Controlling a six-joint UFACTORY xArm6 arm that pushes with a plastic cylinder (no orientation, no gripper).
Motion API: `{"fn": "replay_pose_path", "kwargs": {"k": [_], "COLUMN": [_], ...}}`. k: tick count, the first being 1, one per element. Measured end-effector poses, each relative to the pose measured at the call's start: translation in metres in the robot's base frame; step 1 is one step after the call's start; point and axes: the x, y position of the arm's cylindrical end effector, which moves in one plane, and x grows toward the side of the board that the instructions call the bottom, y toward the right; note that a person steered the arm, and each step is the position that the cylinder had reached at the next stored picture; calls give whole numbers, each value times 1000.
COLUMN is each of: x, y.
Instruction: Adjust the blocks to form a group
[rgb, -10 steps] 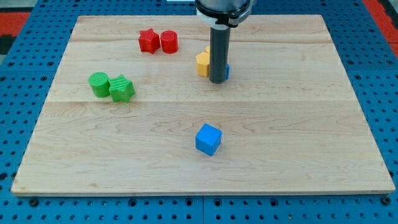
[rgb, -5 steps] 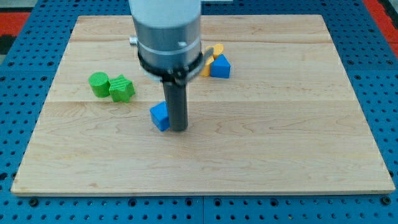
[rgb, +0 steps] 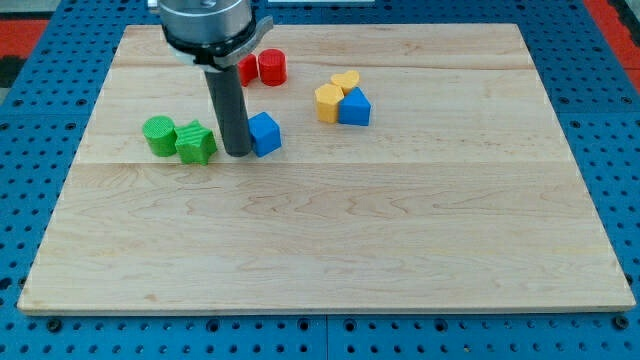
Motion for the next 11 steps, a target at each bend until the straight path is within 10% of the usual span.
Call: {"fn": "replay_pose_path", "kwargs": {"k": [9,11], "x": [-75,-93], "y": [51,-18]}}
